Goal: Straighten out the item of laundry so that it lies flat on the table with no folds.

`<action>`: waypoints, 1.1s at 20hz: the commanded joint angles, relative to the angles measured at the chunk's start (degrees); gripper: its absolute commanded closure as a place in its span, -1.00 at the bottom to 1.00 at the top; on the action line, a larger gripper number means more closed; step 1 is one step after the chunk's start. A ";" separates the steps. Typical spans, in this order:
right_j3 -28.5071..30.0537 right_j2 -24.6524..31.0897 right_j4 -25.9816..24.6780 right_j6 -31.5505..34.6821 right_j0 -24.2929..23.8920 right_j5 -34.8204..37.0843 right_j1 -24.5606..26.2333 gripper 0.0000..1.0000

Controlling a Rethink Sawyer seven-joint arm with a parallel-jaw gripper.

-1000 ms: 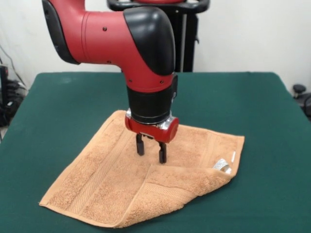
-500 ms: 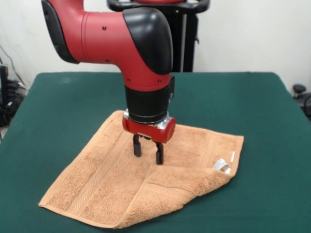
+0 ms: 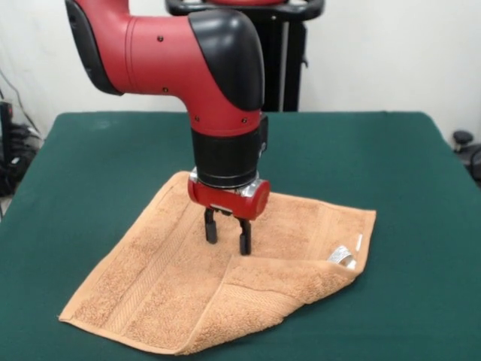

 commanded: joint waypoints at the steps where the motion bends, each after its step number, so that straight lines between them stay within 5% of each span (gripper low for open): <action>1: 6.33 -0.17 -6.90 -0.17 -2.33 -7.56 9.64 -1.00; 22: 14.12 -4.17 -8.78 3.06 -2.18 -13.94 8.51 -1.00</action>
